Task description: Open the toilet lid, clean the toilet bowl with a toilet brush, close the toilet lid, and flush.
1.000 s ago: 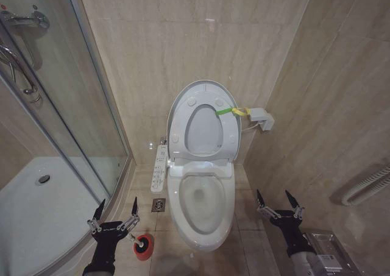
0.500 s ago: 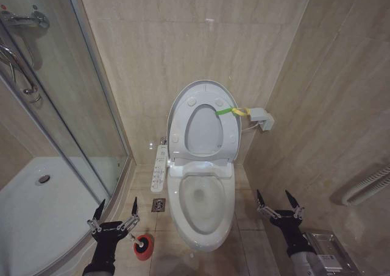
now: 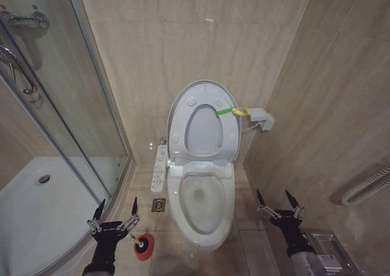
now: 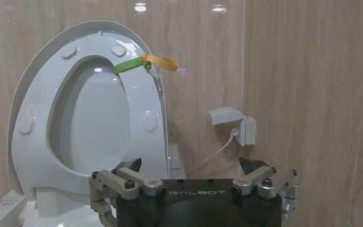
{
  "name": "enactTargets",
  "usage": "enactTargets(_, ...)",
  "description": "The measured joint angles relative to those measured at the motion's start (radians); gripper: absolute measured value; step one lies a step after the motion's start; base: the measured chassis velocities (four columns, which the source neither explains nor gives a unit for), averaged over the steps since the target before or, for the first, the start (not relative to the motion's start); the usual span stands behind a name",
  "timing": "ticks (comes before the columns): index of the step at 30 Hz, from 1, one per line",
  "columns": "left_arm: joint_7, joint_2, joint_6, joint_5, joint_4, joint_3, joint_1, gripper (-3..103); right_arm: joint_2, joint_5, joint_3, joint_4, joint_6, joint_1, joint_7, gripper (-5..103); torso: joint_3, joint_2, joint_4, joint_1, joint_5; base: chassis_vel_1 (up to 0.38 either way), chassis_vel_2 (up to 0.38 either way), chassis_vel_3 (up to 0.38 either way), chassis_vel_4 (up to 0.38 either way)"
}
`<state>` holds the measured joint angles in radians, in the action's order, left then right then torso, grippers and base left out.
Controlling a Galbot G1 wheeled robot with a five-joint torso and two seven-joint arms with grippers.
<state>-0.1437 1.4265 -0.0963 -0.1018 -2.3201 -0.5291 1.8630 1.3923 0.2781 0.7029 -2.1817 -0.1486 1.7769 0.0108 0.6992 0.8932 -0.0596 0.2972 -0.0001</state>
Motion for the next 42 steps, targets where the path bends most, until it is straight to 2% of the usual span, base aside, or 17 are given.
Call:
enactTargets(6,0.000,0.000,0.000,0.000,0.000,0.000,0.000,98,0.014,-0.028,-0.028,0.073,0.057,-0.107,-0.013,100,0.000,0.000,0.0001,0.000,0.0002,0.000,0.000,0.000,0.000)
enactTargets(11,0.000,0.000,0.000,0.000,0.000,0.000,0.000,98,0.033,-0.062,-0.064,0.161,0.128,-0.236,-0.032,100,0.000,0.000,0.0002,0.000,0.0001,0.000,0.000,0.000,0.000)
enactTargets(14,0.000,0.000,0.000,0.000,0.000,0.000,0.000,98,0.049,-0.094,-0.096,0.244,0.193,-0.357,-0.049,100,0.000,0.000,0.0002,0.000,0.0001,0.000,0.000,0.000,0.000)
enactTargets(16,0.000,0.000,0.000,0.000,0.000,0.000,0.000,98,0.052,-0.098,-0.100,0.254,0.202,-0.373,-0.052,100,0.000,0.000,0.0001,0.000,0.0001,0.000,0.000,0.000,0.000)
enactTargets(18,0.000,0.000,0.000,0.000,0.000,0.000,0.000,98,0.064,-0.120,-0.123,0.313,0.250,-0.461,-0.065,100,0.000,0.000,0.0003,0.000,0.0002,0.000,0.000,0.000,0.000)
enactTargets(21,0.000,0.000,0.000,0.000,0.000,0.000,0.000,98,0.057,-0.125,-0.088,0.297,0.287,-0.488,-0.083,100,0.000,0.000,0.0011,0.000,0.0015,0.000,0.000,0.000,0.000)
enactTargets(22,0.000,0.000,0.000,0.000,0.000,0.000,0.000,98,0.040,-0.119,-0.031,0.234,0.301,-0.481,-0.093,100,0.000,0.000,0.0005,0.000,-0.0012,0.000,0.000,0.000,0.000)
enactTargets(23,0.000,0.000,0.000,0.000,0.000,0.000,0.000,98,0.031,-0.104,0.012,0.201,0.313,-0.455,-0.102,100,0.000,0.000,0.0003,0.000,-0.0012,0.000,0.000,0.000,0.000)
enactTargets(26,0.000,0.000,0.000,0.000,0.000,0.000,0.000,98,0.013,-0.077,0.072,0.169,0.318,-0.412,-0.112,100,0.000,0.000,-0.0004,0.000,0.0010,0.000,0.000,0.000,0.000)
enactTargets(27,0.000,0.000,0.000,0.000,0.000,0.000,0.000,98,-0.006,-0.043,0.103,0.142,0.317,-0.375,-0.114,100,0.000,0.000,-0.0009,0.000,-0.0004,0.014,-0.057,-0.004,0.008)
enactTargets(30,0.000,0.000,0.000,0.000,0.000,0.000,0.000,98,-0.015,-0.027,0.112,0.126,0.312,-0.353,-0.116,100,0.000,0.000,-0.0006,0.000,0.0001,-0.005,-0.057,-0.009,-0.003)
enactTargets(37,0.000,0.000,0.000,0.000,0.000,0.000,0.000,98,0.016,-0.036,0.035,0.128,0.288,-0.397,-0.102,100,0.000,0.000,0.0003,0.000,0.0001,0.000,0.000,0.000,0.000)
enactTargets(42,0.000,0.000,0.000,0.000,0.000,0.000,0.000,98,0.009,-0.056,0.024,0.158,0.283,-0.452,-0.089,100,0.000,0.000,0.0003,0.000,0.0001,0.000,0.000,0.000,0.000)
